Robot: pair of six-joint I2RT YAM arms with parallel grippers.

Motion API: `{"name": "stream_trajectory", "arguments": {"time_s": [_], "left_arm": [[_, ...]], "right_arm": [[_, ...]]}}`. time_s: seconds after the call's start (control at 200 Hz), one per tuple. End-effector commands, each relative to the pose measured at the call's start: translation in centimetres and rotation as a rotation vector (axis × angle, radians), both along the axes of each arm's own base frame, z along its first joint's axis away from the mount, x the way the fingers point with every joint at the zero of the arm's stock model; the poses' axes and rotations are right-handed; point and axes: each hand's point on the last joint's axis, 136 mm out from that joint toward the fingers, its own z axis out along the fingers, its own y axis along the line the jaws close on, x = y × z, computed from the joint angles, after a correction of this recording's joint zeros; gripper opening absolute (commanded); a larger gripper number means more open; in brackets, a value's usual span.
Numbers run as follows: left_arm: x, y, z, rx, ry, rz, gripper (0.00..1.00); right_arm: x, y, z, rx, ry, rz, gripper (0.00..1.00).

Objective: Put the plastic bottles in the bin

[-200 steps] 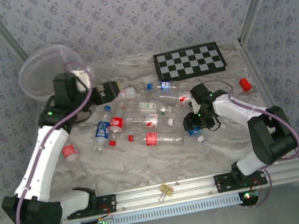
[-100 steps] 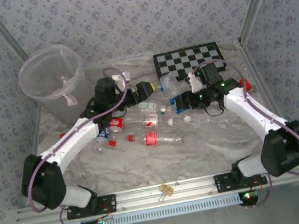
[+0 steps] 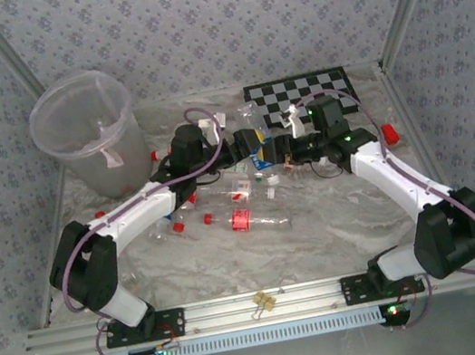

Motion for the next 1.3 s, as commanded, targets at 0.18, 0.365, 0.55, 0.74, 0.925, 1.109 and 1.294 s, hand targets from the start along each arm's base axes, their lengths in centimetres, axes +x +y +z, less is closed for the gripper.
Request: {"name": "stream_trajectory", "arguments": {"time_s": [0.18,0.365,0.55,0.74,0.925,1.109,1.294], "left_arm": [[1.0,-1.0,2.4,-0.058,-0.042,0.016,0.60],[1.3,-1.1,2.0,-0.029,-0.037,0.026,0.43],[1.6,-1.3,2.2,-0.011,-0.039,0.022,0.41],[2.1,-1.2,4.4,0.033,-0.107,0.011,0.40],[3.4,0.4,8.8,0.005,-0.182,0.002,0.39],[4.7,6.9,15.2,0.067,-0.321,0.098,0.35],[4.1,14.3,19.9,0.184,-0.421,0.214,0.30]], "right_arm": [[-0.8,1.5,0.1,0.035,0.008,0.060,0.56],[-0.6,1.5,0.0,0.027,0.008,0.066,0.59],[-1.0,-0.6,-0.4,-0.078,0.022,0.080,0.80],[-1.5,-6.7,-0.2,-0.196,0.012,-0.039,1.00],[-0.5,-12.6,-3.1,-0.256,0.067,-0.304,1.00],[-0.2,-13.7,-5.0,-0.319,0.109,-0.360,1.00],[0.2,-13.5,-6.3,-0.367,0.125,-0.334,1.00]]}}
